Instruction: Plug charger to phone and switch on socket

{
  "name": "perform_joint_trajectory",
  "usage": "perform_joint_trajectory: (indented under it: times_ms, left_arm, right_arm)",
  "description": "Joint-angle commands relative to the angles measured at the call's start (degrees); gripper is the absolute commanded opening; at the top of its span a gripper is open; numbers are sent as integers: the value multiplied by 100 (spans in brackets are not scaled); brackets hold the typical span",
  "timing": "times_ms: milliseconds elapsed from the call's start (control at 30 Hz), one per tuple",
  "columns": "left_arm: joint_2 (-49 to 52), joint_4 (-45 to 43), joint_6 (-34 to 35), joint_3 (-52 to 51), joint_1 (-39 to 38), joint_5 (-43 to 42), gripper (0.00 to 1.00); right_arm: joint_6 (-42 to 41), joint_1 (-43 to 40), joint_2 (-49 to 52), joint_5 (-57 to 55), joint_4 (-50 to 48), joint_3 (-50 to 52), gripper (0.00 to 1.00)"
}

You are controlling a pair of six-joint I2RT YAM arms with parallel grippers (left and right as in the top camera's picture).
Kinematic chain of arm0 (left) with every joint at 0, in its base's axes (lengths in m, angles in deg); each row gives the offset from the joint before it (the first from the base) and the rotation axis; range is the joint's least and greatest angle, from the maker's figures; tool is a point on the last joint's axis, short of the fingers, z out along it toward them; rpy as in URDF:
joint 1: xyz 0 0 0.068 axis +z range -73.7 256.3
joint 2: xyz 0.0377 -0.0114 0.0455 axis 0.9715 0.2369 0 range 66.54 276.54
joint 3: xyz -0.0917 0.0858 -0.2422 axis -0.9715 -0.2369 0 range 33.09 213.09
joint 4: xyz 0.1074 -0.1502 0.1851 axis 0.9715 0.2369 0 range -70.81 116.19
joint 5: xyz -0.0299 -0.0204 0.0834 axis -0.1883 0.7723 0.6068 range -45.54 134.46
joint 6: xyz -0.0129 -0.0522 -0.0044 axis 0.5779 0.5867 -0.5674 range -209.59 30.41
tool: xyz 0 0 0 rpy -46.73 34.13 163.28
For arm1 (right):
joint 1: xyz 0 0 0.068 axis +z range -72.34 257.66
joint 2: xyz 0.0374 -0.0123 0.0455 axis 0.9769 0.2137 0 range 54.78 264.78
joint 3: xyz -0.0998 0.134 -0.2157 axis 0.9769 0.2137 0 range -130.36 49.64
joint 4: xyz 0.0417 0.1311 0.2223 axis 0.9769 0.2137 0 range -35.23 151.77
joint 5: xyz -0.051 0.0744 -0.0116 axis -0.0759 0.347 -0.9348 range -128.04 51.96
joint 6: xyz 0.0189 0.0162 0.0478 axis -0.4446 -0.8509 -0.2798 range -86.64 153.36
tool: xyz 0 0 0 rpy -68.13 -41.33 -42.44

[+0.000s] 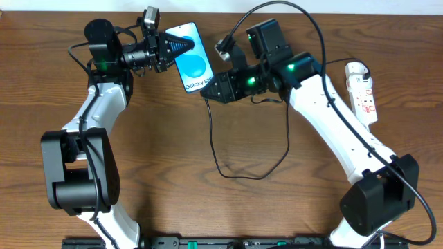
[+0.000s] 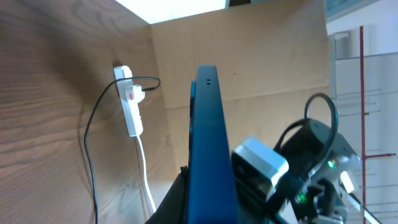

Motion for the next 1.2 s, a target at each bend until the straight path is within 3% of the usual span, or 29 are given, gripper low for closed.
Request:
perform_joint_trajectory:
  times_ms: [0,133,233,467,633,800,1167]
  left_arm:
    - [-107,90,-354,55,74,-240,7]
    - [-107,748,-1097,55,83,-212,7]
    - [-107,1790,-1847,52,83,63,7]
    - [-107,4824,-3810,48,76,1639,7]
    - [-107,6059,-4843,48,0,2627,7]
    - [-70,6505,-5438,48,-219,2964,8]
    - [610,6301,-5429,387,-511,3025,7]
  right_arm:
    - [168,-293,-33,-20,61,-111,49]
    - [234,-708,-33,142,142,-111,51]
    - [282,-1021,-33,258,184,-111,52]
    - [411,-1534,-31,39,391,-111,54]
    - [527,-1617,-31,-157,546,-109,54]
    - [586,-1617,-31,-203,544,-109,54]
    - [669,-1534,-31,-308,671,-109,54]
